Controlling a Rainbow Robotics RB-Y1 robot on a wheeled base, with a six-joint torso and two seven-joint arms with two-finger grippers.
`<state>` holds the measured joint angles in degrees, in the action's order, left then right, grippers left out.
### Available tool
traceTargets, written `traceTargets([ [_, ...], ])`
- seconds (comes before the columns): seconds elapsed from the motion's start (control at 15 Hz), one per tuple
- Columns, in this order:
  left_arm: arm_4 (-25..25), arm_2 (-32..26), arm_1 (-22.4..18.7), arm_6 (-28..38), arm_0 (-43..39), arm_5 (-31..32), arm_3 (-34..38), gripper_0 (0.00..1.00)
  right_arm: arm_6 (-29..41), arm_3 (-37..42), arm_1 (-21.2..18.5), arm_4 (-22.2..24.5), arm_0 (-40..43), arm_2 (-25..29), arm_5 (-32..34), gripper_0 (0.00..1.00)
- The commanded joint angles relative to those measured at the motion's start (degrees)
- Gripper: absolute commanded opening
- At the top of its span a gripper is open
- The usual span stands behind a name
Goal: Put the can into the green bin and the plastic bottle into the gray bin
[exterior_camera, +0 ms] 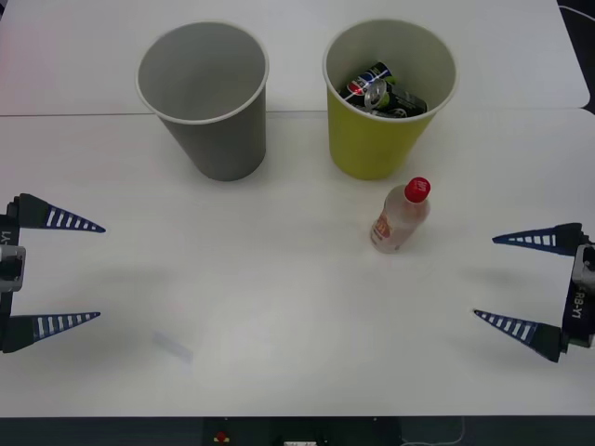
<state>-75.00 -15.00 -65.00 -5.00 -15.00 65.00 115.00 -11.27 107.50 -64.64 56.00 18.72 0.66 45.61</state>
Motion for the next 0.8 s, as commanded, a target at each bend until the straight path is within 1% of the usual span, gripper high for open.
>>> traceTargets([
  [0.07,0.0,0.0,0.0,0.0,0.0,0.0,0.0,1.0,-5.1,-2.3,0.9,-5.4,-0.7,-2.9,-2.4,1.0],
  [0.33,0.0,0.0,0.0,0.0,0.0,0.0,0.0,1.0,-5.9,-6.5,6.0,-5.9,-3.6,-5.0,-1.6,1.0],
  [0.8,0.0,0.0,0.0,0.0,0.0,0.0,0.0,1.0,-7.1,-15.5,16.6,-5.8,-10.8,-8.8,-0.3,1.0],
])
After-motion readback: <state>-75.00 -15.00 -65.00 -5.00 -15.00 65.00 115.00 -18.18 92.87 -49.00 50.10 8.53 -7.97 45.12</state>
